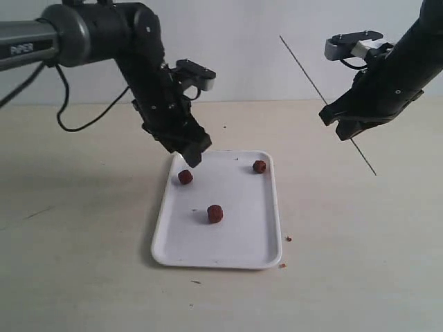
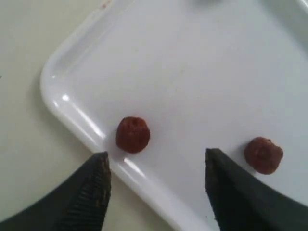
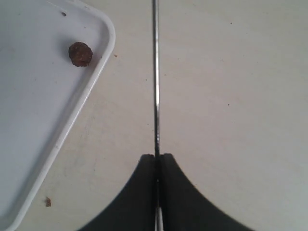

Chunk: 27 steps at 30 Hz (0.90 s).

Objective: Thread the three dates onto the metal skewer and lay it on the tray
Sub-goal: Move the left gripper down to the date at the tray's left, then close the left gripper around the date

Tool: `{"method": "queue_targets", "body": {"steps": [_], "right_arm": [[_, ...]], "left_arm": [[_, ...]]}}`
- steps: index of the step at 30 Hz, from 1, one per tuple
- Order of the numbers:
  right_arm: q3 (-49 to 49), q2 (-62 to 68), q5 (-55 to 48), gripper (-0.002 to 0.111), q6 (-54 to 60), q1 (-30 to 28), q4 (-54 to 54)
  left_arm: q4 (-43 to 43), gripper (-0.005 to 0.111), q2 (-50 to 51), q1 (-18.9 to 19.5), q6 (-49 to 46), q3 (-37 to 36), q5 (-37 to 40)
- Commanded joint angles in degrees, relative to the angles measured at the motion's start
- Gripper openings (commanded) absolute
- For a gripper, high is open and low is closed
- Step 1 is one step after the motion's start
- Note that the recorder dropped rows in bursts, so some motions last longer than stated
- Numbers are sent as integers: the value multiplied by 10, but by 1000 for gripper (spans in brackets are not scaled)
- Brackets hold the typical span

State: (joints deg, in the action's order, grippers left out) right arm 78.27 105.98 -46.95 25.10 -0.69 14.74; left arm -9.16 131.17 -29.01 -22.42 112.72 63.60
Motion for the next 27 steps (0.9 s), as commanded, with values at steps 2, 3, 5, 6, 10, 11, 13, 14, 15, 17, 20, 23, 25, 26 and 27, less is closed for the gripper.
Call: {"method": "queue_targets", "body": {"steps": [2, 3, 5, 6, 10, 11, 13, 14, 15, 17, 20, 23, 25, 26, 27], "right_arm": [[-3, 1, 0, 0, 8, -1, 3], [-3, 1, 0, 0, 8, -1, 3], [-3, 1, 0, 0, 8, -1, 3], [-3, 1, 0, 0, 8, -1, 4], [-3, 1, 1, 0, 8, -1, 10], [-3, 1, 1, 0, 8, -1, 10], [-3, 1, 1, 0, 8, -1, 10], [-3, 1, 1, 0, 8, -1, 10], [-3, 1, 1, 0, 8, -1, 10], [-3, 1, 2, 0, 8, -1, 10], [-3, 1, 2, 0, 8, 0, 10], [-3, 1, 2, 0, 8, 0, 10], [-3, 1, 2, 0, 8, 0, 10], [-3, 1, 2, 0, 8, 0, 10], [-3, 1, 2, 0, 8, 0, 10]], "left_arm": [[12, 58, 42, -13, -12, 41, 14], [12, 58, 46, -13, -13, 42, 15], [23, 58, 54, -13, -14, 42, 15], [33, 58, 59, -13, -14, 42, 15], [64, 58, 70, -13, -14, 42, 11], [65, 58, 71, -13, -14, 42, 8], [65, 58, 73, -13, -14, 42, 1], [65, 58, 73, -13, -14, 42, -5], [65, 58, 74, -13, -14, 41, -11], [65, 58, 74, -13, -14, 41, -21], [62, 58, 74, -13, -14, 41, -23], [59, 58, 75, -13, -14, 41, -23], [59, 58, 78, -13, -14, 41, -24], [59, 58, 79, -13, -14, 41, -24], [59, 58, 84, -13, -14, 41, -24]]}}
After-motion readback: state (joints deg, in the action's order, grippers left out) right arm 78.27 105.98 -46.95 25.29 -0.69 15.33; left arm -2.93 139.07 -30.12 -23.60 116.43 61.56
